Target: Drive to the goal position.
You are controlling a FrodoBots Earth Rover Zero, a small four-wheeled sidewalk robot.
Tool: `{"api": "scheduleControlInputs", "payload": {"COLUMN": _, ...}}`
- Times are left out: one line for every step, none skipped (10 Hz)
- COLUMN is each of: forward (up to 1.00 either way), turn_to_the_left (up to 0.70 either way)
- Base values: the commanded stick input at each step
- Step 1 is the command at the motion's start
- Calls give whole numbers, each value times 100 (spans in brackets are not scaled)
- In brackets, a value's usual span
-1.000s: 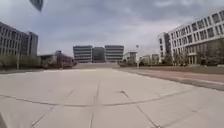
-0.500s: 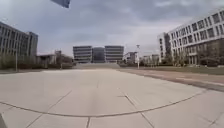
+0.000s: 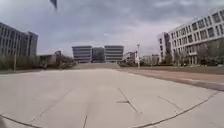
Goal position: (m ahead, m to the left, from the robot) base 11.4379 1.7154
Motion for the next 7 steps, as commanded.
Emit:
{"api": "scheduleControlInputs", "payload": {"forward": 70, "turn_to_the_left": 0}}
{"api": "scheduleControlInputs", "payload": {"forward": 70, "turn_to_the_left": 0}}
{"api": "scheduleControlInputs", "payload": {"forward": 70, "turn_to_the_left": 0}}
{"api": "scheduleControlInputs", "payload": {"forward": 70, "turn_to_the_left": 0}}
{"api": "scheduleControlInputs", "payload": {"forward": 70, "turn_to_the_left": 0}}
{"api": "scheduleControlInputs", "payload": {"forward": 70, "turn_to_the_left": 0}}
{"api": "scheduleControlInputs", "payload": {"forward": 70, "turn_to_the_left": 0}}
